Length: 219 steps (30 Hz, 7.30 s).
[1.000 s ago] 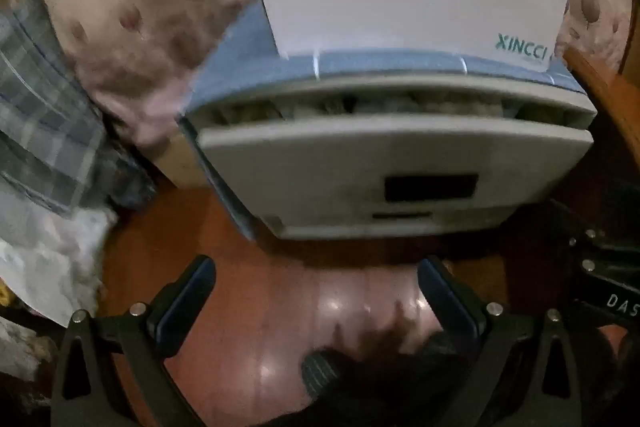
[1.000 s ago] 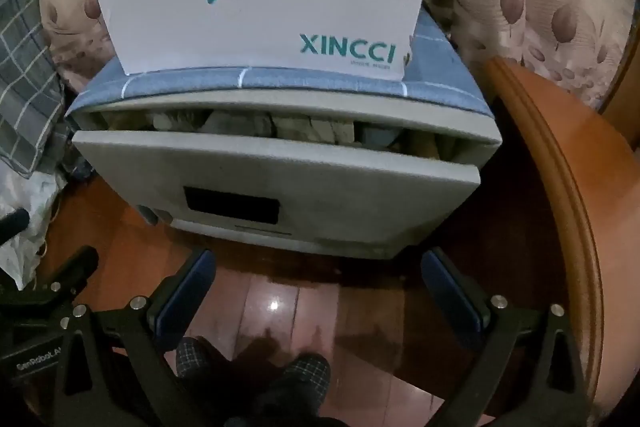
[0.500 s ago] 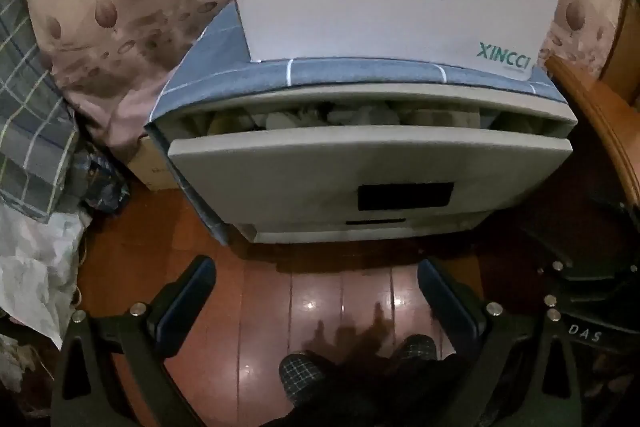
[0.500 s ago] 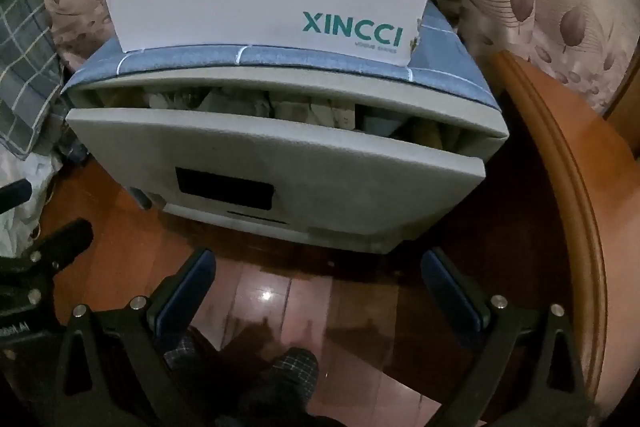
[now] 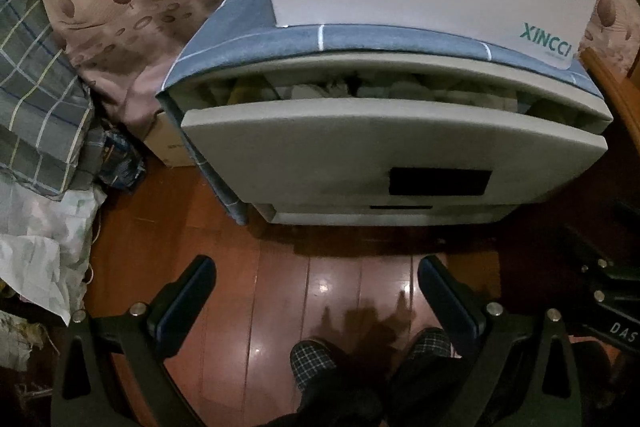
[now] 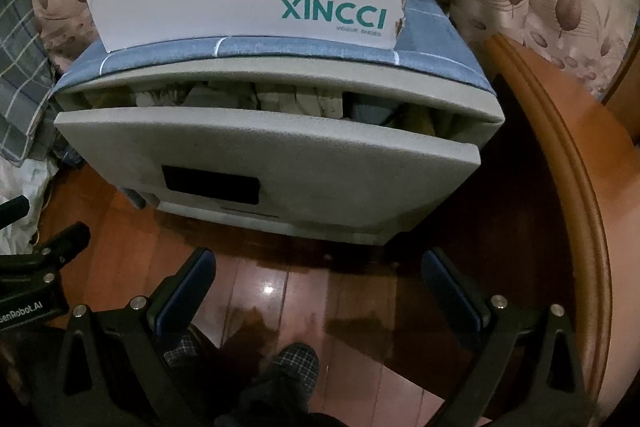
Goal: Take underwear out of drawer
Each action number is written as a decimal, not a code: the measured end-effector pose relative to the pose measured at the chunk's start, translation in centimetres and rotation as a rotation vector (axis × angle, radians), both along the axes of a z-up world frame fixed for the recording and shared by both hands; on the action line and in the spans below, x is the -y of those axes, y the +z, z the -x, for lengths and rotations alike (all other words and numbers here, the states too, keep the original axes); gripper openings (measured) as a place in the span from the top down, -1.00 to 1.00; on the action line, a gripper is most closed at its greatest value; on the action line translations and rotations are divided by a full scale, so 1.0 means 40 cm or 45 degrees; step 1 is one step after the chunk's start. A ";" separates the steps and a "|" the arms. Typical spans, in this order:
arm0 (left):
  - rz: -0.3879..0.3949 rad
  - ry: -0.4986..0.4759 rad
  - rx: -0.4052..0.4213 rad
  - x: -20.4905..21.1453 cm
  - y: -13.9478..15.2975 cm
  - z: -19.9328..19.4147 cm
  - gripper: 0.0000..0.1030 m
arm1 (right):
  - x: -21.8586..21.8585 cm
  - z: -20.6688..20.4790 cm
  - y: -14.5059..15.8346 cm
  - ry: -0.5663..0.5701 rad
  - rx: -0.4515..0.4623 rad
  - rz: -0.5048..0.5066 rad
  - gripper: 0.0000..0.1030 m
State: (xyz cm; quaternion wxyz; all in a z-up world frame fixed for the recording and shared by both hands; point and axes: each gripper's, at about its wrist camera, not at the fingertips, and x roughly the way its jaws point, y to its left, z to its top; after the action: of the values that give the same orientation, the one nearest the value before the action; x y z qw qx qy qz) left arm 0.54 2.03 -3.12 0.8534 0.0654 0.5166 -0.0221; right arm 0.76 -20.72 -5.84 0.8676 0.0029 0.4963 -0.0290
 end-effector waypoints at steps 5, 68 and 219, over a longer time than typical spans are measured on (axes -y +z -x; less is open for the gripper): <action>0.031 0.015 -0.024 -0.009 -0.005 -0.002 -1.00 | 0.005 -0.001 -0.002 -0.002 -0.002 -0.006 -0.98; -0.235 -0.936 0.138 0.130 -0.066 -0.153 -1.00 | 0.031 -0.008 -0.009 -0.083 -0.021 0.034 -0.98; 0.101 -0.312 -0.609 0.154 -0.253 -0.206 0.59 | 0.078 -0.244 -0.085 0.189 -0.486 -0.176 -0.18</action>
State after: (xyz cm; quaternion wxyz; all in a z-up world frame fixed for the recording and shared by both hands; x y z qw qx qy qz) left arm 8.78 -4.13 -13.23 0.6999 0.0870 0.6906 -0.1604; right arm 10.52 -23.83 -9.25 0.7554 0.0203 0.6513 0.0691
